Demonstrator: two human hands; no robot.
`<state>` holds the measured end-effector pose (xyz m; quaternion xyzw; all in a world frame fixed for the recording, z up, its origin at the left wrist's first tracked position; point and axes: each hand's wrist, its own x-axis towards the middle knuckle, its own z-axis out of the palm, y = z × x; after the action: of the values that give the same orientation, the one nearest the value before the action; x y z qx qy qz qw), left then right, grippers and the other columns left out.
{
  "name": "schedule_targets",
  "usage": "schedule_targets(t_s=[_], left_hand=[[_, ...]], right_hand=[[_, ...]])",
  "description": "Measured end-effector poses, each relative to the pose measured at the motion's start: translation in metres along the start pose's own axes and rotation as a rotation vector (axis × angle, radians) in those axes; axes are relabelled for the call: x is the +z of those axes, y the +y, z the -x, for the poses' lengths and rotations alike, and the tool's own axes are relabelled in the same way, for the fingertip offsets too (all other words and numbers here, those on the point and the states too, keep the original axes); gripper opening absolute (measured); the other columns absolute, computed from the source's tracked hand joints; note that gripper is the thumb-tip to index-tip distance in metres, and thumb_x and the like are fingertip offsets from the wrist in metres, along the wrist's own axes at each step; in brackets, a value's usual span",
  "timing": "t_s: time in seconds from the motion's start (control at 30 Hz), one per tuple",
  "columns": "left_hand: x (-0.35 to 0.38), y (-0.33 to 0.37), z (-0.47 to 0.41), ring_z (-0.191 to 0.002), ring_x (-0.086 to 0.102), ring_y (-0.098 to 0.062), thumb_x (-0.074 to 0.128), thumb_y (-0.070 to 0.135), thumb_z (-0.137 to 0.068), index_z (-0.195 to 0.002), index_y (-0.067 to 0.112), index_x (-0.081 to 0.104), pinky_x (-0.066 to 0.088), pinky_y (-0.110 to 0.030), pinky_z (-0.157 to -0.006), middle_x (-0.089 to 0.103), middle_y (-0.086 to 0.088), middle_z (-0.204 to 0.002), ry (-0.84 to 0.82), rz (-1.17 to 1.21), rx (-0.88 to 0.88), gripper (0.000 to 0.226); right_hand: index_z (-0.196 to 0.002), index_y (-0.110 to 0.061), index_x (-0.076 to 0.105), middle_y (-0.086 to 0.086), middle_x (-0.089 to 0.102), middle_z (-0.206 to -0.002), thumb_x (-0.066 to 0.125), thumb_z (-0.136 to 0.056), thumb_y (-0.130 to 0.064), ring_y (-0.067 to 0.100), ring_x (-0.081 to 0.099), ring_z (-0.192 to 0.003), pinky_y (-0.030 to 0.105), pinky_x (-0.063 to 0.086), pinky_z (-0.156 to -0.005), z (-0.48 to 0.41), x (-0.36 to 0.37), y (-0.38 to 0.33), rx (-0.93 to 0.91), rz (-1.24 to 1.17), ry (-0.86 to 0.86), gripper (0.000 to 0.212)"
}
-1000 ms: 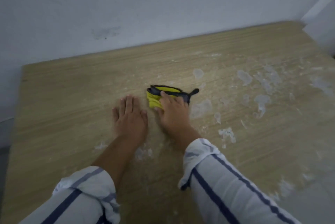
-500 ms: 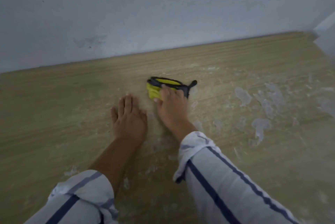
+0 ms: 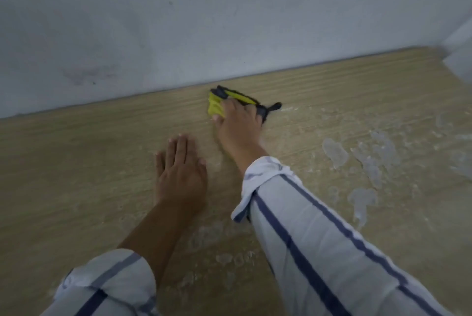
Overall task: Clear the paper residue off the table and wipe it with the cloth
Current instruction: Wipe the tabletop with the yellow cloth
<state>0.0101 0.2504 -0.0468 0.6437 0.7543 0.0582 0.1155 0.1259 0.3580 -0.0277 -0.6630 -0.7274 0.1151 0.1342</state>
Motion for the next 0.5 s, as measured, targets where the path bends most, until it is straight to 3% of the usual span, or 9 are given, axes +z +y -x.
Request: schedule_targets(t_s=[0.07,0.2,0.3,0.37,0.43,0.5], left_hand=[[-0.001,0.002,-0.001,-0.147,0.003,-0.023,0.016,0.037,-0.097,-0.150,0.015,0.013,0.000,-0.043,-0.118,0.009,-0.004,-0.159,0.006,-0.006,0.005,0.058],[0.000,0.006,-0.004,-0.146,0.009,-0.026,0.016,0.039,-0.091,-0.149,0.011,0.021,0.006,-0.045,-0.118,0.017,-0.007,-0.158,0.027,-0.011,-0.014,0.064],[0.001,0.020,-0.005,-0.146,0.003,-0.025,0.021,0.035,-0.098,-0.150,0.011,0.013,0.002,-0.043,-0.119,0.010,-0.007,-0.159,-0.011,0.003,-0.027,0.058],[0.004,0.037,-0.003,-0.147,0.000,-0.023,0.021,0.036,-0.099,-0.150,0.012,0.009,-0.001,-0.043,-0.119,0.006,-0.005,-0.159,-0.031,0.017,0.003,0.058],[0.008,0.057,-0.003,-0.147,-0.002,-0.021,0.018,0.037,-0.099,-0.150,0.014,0.007,-0.004,-0.041,-0.117,0.003,-0.004,-0.160,-0.046,0.023,0.035,0.057],[0.013,0.073,-0.004,-0.146,-0.003,-0.019,0.017,0.037,-0.099,-0.151,0.015,0.007,-0.006,-0.040,-0.116,0.002,-0.002,-0.160,-0.051,0.013,0.060,0.057]], right_hand=[[-0.131,-0.024,0.042,-0.002,0.038,-0.146,0.041,-0.092,-0.038,0.035,0.035,-0.122,0.048,0.029,-0.097,-0.012,-0.012,0.030,0.118,0.002,0.022,0.041],[-0.137,-0.022,0.038,-0.001,0.026,-0.152,0.033,-0.097,-0.038,0.035,0.027,-0.130,0.050,0.026,-0.102,0.011,-0.038,0.097,0.522,0.041,0.065,0.043],[-0.138,-0.018,0.037,0.000,0.019,-0.155,0.030,-0.099,-0.033,0.035,0.023,-0.133,0.049,0.024,-0.105,0.036,-0.049,0.109,0.720,-0.030,0.067,0.042],[-0.136,-0.016,0.041,0.001,0.023,-0.153,0.034,-0.098,-0.030,0.036,0.028,-0.129,0.045,0.027,-0.103,0.035,-0.045,0.091,0.616,-0.055,0.117,0.041],[-0.135,-0.016,0.041,0.003,0.031,-0.150,0.039,-0.095,-0.030,0.036,0.035,-0.125,0.043,0.030,-0.100,0.025,-0.033,0.064,0.283,-0.048,0.099,0.042],[-0.135,-0.019,0.041,-0.001,0.030,-0.151,0.040,-0.095,-0.035,0.035,0.035,-0.125,0.045,0.032,-0.098,0.017,-0.023,0.050,0.054,0.006,-0.027,0.043]])
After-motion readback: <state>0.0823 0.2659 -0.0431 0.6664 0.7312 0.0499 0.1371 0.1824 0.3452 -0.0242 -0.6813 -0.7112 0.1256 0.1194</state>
